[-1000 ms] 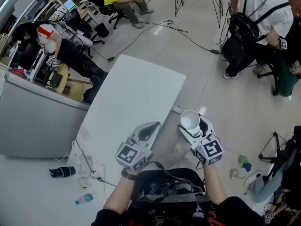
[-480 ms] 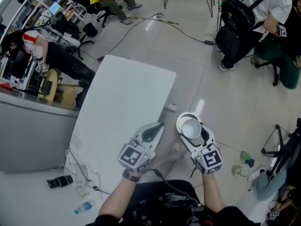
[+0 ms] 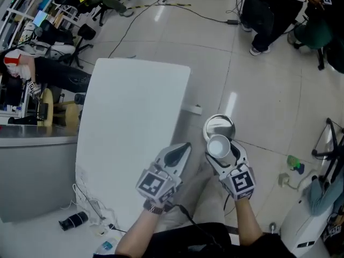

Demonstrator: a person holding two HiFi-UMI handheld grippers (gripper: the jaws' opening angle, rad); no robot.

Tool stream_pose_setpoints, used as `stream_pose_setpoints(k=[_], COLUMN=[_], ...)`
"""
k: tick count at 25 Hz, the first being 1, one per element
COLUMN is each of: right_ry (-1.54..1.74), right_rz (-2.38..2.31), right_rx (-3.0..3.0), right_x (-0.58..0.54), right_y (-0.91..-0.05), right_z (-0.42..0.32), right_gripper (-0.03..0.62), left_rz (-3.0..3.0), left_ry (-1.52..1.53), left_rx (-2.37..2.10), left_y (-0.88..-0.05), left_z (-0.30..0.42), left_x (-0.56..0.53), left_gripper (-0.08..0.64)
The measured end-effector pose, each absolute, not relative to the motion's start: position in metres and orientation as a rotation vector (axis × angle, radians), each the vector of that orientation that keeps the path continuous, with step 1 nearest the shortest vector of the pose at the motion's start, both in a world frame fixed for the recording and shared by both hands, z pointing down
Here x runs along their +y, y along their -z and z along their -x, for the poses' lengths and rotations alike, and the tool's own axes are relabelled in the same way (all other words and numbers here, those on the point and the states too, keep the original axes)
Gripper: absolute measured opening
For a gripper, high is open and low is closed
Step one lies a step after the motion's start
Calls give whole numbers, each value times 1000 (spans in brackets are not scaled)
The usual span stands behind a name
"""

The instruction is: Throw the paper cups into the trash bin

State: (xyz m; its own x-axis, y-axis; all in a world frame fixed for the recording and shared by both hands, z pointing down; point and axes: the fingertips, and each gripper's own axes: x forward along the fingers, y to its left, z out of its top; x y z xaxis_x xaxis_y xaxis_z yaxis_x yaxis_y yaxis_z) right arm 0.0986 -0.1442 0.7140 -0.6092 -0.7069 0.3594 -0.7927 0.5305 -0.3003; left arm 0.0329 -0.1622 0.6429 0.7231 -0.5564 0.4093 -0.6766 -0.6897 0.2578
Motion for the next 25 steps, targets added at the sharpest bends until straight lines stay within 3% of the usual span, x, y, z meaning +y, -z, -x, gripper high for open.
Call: stream_pose_setpoints(k=[13, 25], right_ry=[-750, -893], right_rz=[-1338, -1336], right_rx=[-2384, -2205], right_x=[-154, -167], right_y=[-880, -1069], right_z=[-104, -83], right_gripper=[346, 347], left_rz=[-2419, -2307], left_ry=[-440, -517], left_rx=[-944, -927], left_y=[-783, -876], left_z=[-78, -36], left_x=[-162, -164], left_gripper=[2, 2])
